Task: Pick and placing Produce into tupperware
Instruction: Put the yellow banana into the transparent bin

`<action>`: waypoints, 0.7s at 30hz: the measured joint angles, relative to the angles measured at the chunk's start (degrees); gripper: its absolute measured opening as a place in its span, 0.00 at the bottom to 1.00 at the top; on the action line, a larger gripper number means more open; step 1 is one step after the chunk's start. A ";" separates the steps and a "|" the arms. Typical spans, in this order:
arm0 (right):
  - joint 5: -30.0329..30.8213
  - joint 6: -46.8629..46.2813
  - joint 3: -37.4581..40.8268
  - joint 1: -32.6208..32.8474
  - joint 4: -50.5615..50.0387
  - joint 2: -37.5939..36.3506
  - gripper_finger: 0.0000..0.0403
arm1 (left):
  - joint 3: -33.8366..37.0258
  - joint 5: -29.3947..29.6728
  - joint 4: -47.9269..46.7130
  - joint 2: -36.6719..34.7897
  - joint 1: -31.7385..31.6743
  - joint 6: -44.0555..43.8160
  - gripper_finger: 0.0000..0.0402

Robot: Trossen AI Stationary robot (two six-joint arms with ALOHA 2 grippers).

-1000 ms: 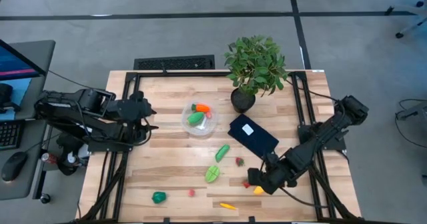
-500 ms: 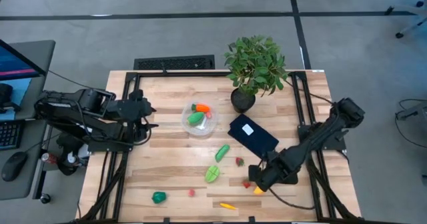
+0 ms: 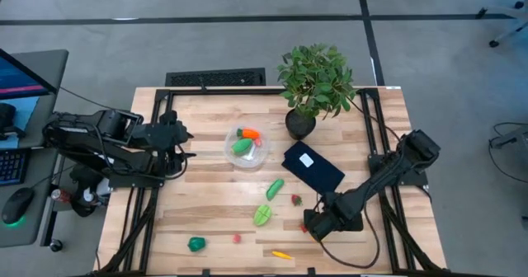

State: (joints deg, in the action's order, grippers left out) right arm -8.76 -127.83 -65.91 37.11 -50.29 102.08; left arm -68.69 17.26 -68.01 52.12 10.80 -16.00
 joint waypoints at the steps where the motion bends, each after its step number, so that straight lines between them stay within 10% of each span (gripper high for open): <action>1: -0.02 0.21 0.02 0.01 0.01 0.51 0.76 | 0.00 0.04 0.00 -0.02 -0.02 -0.04 0.68; 21: 4.05 3.42 0.94 0.03 0.64 2.35 0.70 | 0.00 0.09 0.00 -0.02 0.01 -1.79 0.68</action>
State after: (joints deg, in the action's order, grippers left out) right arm -4.72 -124.41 -64.97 37.15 -49.65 104.43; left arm -68.69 17.36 -68.01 52.10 10.81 -17.79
